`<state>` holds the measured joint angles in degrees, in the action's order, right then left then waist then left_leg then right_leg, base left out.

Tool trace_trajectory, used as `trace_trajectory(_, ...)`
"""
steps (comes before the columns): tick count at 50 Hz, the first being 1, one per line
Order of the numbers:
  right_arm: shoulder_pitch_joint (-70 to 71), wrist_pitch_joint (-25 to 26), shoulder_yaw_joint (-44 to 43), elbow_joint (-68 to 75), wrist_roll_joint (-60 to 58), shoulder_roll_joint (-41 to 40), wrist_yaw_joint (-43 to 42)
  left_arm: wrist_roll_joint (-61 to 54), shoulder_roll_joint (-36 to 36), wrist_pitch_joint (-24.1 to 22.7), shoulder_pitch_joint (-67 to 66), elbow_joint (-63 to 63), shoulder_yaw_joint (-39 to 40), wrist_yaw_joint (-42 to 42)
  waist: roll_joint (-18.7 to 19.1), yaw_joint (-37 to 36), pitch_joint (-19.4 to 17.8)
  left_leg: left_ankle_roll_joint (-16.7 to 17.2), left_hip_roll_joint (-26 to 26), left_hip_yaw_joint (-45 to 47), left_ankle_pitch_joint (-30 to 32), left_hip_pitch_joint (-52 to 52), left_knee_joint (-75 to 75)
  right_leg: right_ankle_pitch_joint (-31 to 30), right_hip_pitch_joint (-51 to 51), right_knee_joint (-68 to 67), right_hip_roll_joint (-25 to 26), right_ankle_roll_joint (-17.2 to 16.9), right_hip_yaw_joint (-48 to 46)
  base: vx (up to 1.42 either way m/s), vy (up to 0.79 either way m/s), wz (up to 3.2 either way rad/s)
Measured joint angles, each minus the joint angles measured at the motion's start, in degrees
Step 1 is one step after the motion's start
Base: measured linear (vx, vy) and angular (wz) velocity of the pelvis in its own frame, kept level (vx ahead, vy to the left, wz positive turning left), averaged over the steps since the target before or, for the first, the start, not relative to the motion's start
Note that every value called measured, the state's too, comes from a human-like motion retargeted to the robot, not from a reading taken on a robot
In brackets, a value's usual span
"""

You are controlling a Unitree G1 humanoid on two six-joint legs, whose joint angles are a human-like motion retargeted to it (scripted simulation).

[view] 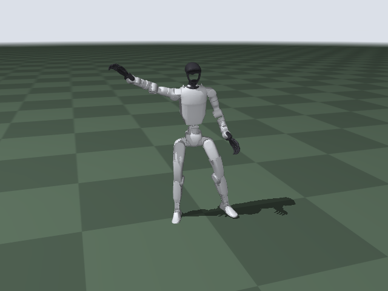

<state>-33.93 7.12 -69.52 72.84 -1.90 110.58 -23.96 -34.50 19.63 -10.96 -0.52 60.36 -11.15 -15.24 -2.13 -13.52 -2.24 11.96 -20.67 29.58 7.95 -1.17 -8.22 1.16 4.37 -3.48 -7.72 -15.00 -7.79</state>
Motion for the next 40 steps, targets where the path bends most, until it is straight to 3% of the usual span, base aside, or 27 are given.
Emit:
trace_trajectory(5, 0.9, 2.3, 1.9, 2.1, 14.2, -10.5, 3.5, -2.1, -7.1, 2.0, 2.4, 0.2, -7.0, 0.5, 6.3, -3.2, -2.7, -4.7, 3.4, -1.9, 4.2, -0.2, -4.6, -1.4, -0.8, 2.2, -3.5, 0.0, 5.9, 0.05, -0.02, -0.92)
trace_trajectory(8, 50.9, 1.1, 49.3, 3.4, 25.7, -31.5, -2.5, -2.9, -1.8, 3.1, -0.7, 0.0, -4.2, 1.3, 1.2, 2.9, -2.3, -7.3, 6.6, -3.9, 6.5, -0.8, -6.3, -1.8, -1.0, 3.1, -6.7, 0.0, 8.6, 0.06, 0.06, -0.58)
trace_trajectory(10, 59.7, 0.1, 55.5, 6.5, 33.7, -37.4, -4.1, -3.3, -2.5, 3.7, -2.8, -0.8, -2.6, 2.1, 1.7, 6.5, -2.2, -8.4, 8.3, -5.1, 7.7, -1.3, -7.4, -2.0, -1.1, 3.5, -8.4, 0.0, 10.0, 0.06, 0.08, -0.39)
trace_trajectory(16, 57.9, -4.1, 46.4, 10.8, 53.0, -47.7, -8.3, -4.2, -4.5, 4.2, -5.5, -3.4, -1.1, 2.6, 4.0, 12.0, -2.5, -8.6, 10.8, -9.0, 9.5, -2.0, -9.2, -1.9, -1.1, 3.7, -10.9, 0.0, 12.2, 0.06, 0.05, -0.24)
trace_trajectory(25, 48.7, -8.3, 35.6, 12.0, 66.0, -53.2, -7.5, -6.2, -3.3, 3.2, -7.9, -4.8, -0.7, 4.9, 3.2, 13.7, -0.1, -2.8, 10.4, -15.5, 3.7, 0.1, -7.1, -0.9, -1.6, 3.3, -9.5, 0.0, 12.1, 0.03, 0.05, -0.03)
trace_trajectory(32, 47.9, -10.0, 30.3, 11.6, 68.5, -43.8, -8.7, -6.6, -1.2, 2.3, -6.5, -3.4, 1.1, 3.3, 1.9, 13.7, 2.5, -3.0, 4.4, -7.5, -5.7, 3.1, -0.7, 0.5, -2.3, 1.9, -4.4, 0.0, 7.2, 0.01, 0.1, 0.46)
trace_trajectory(36, 48.5, -10.8, 27.3, 12.0, 68.1, -33.2, -9.1, -6.0, 0.8, 1.7, -5.1, -2.4, 1.9, 2.2, 0.0, 13.4, 4.4, -3.5, 0.8, -0.8, -10.4, 3.7, 2.5, 0.6, -1.8, 0.6, -1.2, 0.0, 2.7, -0.02, 0.13, 0.81)
trace_trajectory(40, 50.2, -10.8, 25.2, 12.9, 65.6, -20.3, -7.2, -4.0, 2.9, 0.5, -4.6, -1.4, 1.9, 1.7, -3.1, 12.1, 6.2, -1.3, -0.5, 0.2, -12.4, 3.6, 5.3, -0.6, -1.2, -0.8, -0.2, 0.0, -0.7, -0.01, 0.25, 0.75)
